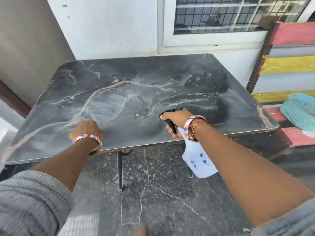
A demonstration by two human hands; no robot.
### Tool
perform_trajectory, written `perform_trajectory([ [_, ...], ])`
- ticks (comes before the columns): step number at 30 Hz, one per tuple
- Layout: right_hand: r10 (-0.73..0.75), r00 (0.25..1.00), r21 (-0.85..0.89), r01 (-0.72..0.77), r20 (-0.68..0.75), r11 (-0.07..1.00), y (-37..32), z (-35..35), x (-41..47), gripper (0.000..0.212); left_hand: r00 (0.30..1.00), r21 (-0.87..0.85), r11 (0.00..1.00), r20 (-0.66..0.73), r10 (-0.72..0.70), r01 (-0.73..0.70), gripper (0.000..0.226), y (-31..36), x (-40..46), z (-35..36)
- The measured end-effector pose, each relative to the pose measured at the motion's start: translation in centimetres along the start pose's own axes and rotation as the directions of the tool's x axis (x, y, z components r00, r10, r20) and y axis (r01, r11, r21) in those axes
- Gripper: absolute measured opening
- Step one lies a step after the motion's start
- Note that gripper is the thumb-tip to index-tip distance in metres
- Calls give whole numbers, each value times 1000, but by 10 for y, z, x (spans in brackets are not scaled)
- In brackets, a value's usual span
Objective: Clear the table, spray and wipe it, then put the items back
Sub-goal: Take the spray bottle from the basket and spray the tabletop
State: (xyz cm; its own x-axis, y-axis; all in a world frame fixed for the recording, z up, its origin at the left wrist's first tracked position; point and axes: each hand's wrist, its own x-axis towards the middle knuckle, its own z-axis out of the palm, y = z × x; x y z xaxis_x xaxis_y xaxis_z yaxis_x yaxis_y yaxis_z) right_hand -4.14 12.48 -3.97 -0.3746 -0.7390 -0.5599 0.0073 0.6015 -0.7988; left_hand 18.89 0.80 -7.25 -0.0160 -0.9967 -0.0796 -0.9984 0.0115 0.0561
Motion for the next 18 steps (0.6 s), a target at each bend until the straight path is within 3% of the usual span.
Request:
perform_trajectory([
  [4,0,994,-148,16,113,989,-26,59,3,26,999,97,995,37,-27,24,30,-58,-1,-2],
  [8,27,969,-120,2,244,993,-48,103,4,22,998,154,988,65,-17,7,30,-81,-1,-9],
  [10,-48,985,3,48,164,999,-56,113,7,21,997,178,984,70,10,-23,29,-79,0,-14],
  [12,-140,990,77,140,-9,987,-64,112,16,21,997,194,979,64,52,-63,28,-72,1,-19],
  [15,-235,953,-64,227,-193,972,-71,93,23,31,983,212,960,74,170,-182,30,-51,2,-28],
  [18,-180,966,-70,169,-188,983,-71,59,26,24,913,121,920,221,342,-374,36,-21,4,-31],
])
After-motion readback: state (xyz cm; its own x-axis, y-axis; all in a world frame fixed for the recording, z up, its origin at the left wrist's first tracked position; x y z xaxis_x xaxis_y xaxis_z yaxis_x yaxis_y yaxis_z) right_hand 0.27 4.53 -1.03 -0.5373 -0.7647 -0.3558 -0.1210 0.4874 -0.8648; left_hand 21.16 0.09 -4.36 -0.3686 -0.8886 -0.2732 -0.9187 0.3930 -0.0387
